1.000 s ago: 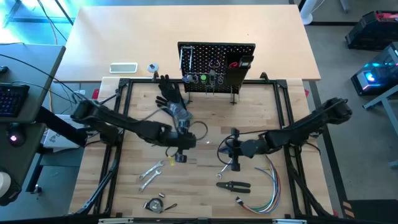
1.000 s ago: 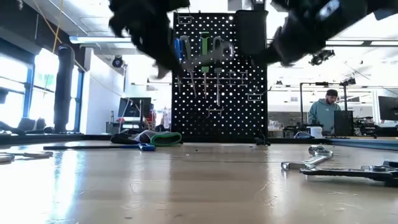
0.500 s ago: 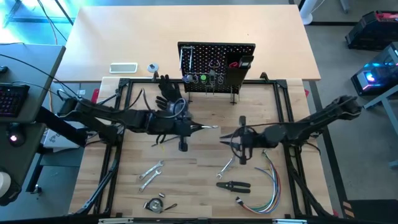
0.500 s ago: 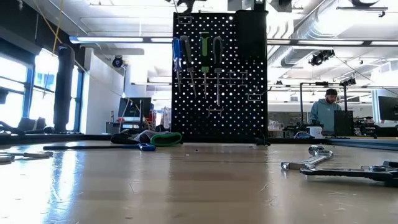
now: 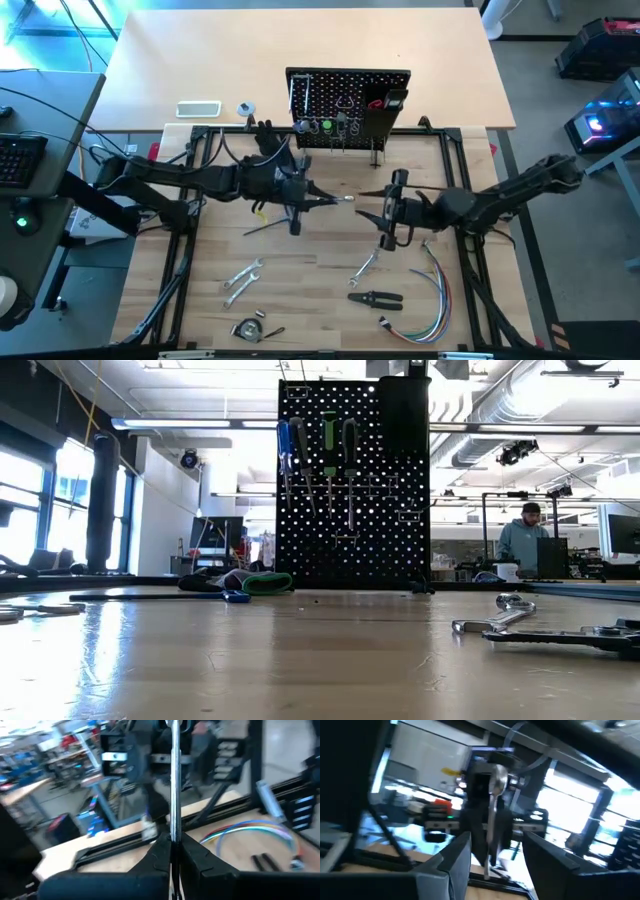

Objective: Hang tools onto peg board
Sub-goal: Hang the silver wrench on the pegboard

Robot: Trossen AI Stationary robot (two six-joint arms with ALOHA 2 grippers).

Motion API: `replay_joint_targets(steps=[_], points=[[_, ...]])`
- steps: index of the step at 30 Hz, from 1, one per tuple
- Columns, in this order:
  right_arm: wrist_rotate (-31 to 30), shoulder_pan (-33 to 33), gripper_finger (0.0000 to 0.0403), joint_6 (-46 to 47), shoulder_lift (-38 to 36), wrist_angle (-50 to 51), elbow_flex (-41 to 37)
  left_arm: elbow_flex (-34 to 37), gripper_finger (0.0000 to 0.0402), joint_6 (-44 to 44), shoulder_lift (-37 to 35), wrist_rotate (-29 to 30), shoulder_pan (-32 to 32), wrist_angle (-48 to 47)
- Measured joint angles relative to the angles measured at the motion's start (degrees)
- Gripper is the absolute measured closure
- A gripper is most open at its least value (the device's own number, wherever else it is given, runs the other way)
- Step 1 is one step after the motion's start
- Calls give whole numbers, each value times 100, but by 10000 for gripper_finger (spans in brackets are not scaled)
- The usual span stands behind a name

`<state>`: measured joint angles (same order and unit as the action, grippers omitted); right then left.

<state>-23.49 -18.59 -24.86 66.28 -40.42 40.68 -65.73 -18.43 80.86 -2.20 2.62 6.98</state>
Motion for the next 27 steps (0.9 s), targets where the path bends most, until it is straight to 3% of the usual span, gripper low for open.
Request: replay_joint_targets(steps=[2, 4, 8, 15, 27], points=[[398, 63, 231, 69, 4, 214, 114, 0, 397, 130, 0, -292, -90, 6], [549, 94, 231, 186, 41, 352, 248, 1, 397, 181, 0, -138, -131, 4], [168, 105, 231, 389, 226, 452, 389, 44, 397, -64, 2, 741, -135, 28], [-1066, 99, 231, 974, 645, 365, 394, 44, 397, -896, 26, 2546, 156, 142], [-1691, 359, 231, 1279, 1351, -1264, 394, 46, 397, -2557, 911, 4961, 743, 1657]])
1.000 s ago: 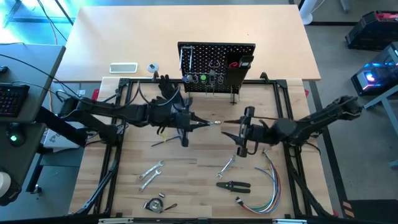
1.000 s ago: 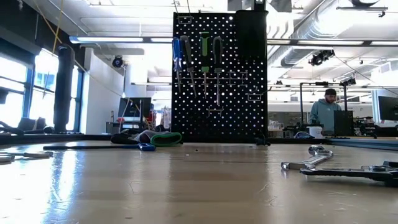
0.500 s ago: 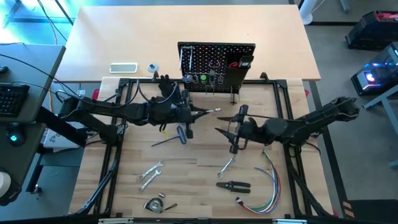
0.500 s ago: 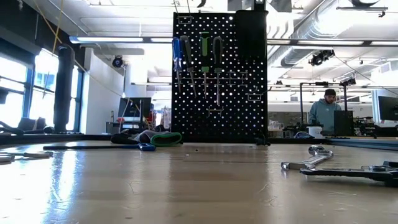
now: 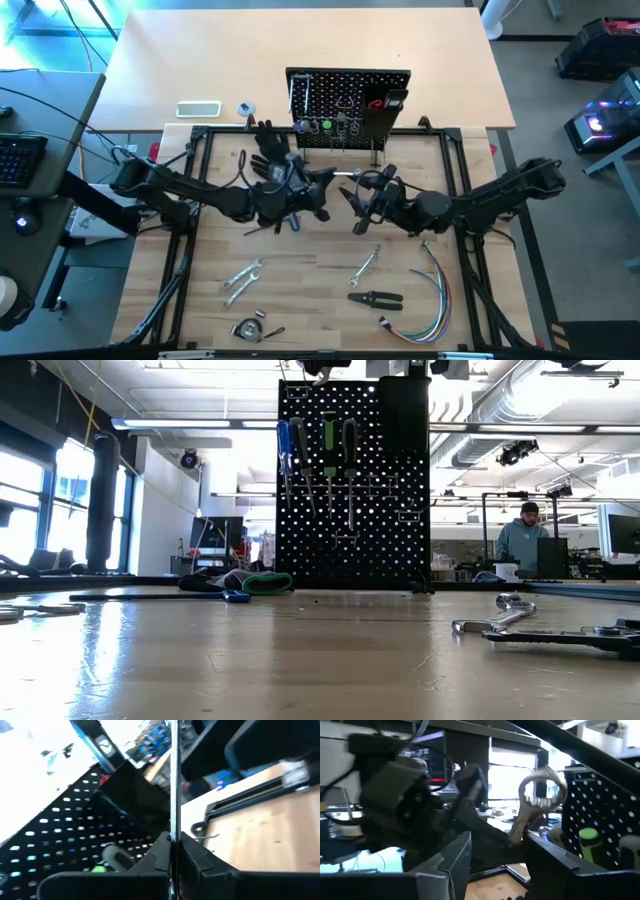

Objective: Hang tools onto peg board
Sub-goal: Hang the silver wrench on the pegboard

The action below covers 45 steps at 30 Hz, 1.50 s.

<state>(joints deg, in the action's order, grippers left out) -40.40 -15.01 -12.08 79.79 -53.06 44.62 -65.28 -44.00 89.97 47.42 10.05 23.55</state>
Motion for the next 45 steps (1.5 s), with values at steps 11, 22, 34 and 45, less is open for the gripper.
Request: replay_joint_targets(steps=[11, 22, 34, 45], points=[[-281, 165, 231, 317, 61, -163, 0, 0, 397, -1230, 459, 767, 206, 1217], [-49, 393, 231, 847, 117, -375, 0, -2, 397, -3035, 1185, 1353, 193, 3140], [166, 491, 249, 1075, 292, -708, 0, -2, 397, -4150, 1343, 1620, 120, 3923], [597, 730, 346, 1215, 292, -747, 0, -2, 397, -4379, 1351, 1455, 76, 3935]])
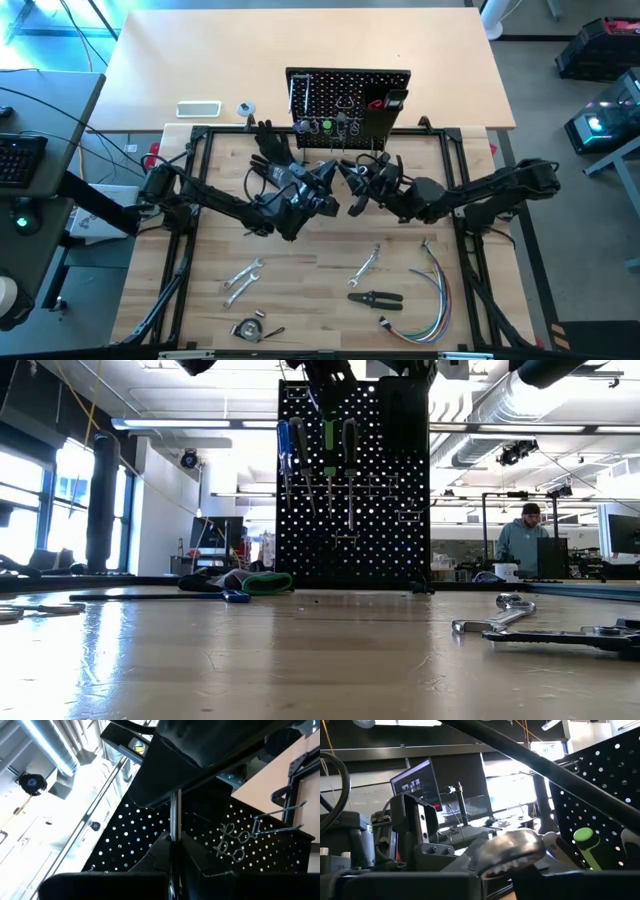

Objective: Hang tools onto peg board
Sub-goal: Hang the silver wrench on the pegboard

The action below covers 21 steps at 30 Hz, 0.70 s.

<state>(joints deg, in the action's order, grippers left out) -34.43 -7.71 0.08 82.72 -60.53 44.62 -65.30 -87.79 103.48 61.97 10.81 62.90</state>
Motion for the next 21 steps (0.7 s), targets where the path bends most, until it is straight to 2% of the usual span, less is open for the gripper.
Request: replay_joint_targets(steps=[5, 11, 21], points=[[117, 91, 378, 2, -2, 11, 0, -2, 397, 9, 28, 7, -58, 15], [146, 123, 377, -52, -2, 28, 0, -2, 390, 66, 28, 3, -134, -34], [179, 103, 389, -443, -2, 39, -2, -7, 307, 652, 28, 27, -149, -482]])
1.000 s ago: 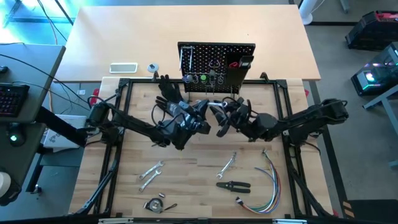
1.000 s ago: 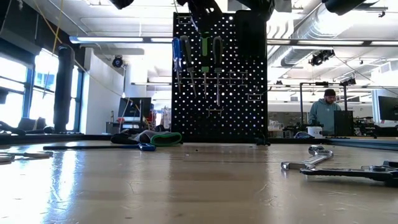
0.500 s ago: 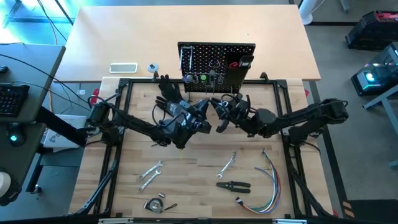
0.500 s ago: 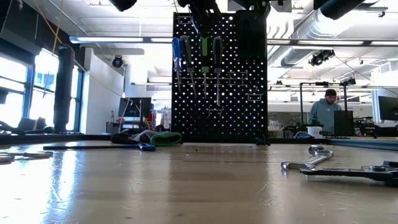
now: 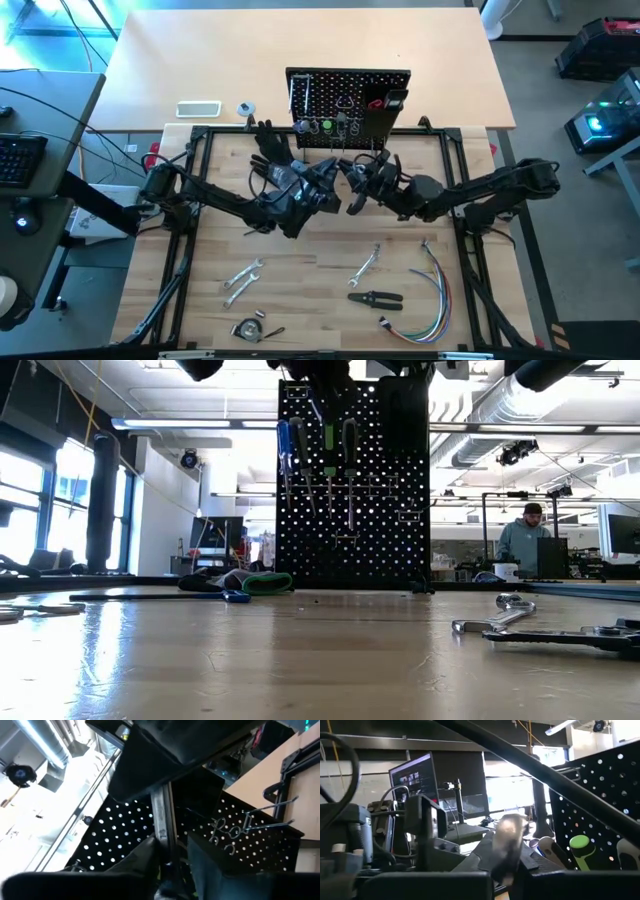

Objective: Hang tools onto peg board
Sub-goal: Hang the silver wrench on the pegboard

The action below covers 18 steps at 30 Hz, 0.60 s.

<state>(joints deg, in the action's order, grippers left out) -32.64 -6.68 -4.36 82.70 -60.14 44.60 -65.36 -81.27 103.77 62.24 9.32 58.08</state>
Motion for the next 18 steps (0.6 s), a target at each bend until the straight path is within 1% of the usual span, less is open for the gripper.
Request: replay_joint_targets(steps=[6, 13, 15, 18], points=[[12, -13, 399, -204, 0, 50, 0, 0, 270, 291, 7, 90, 34, -23], [4, -13, 400, -363, -30, 281, 0, 0, 249, 424, -73, 129, 256, -33], [41, -11, 400, -365, -65, 392, 0, 2, 248, 547, -196, 129, 340, -209], [78, -23, 401, -469, -148, 498, 0, 2, 248, 973, -477, 68, 461, -818]])
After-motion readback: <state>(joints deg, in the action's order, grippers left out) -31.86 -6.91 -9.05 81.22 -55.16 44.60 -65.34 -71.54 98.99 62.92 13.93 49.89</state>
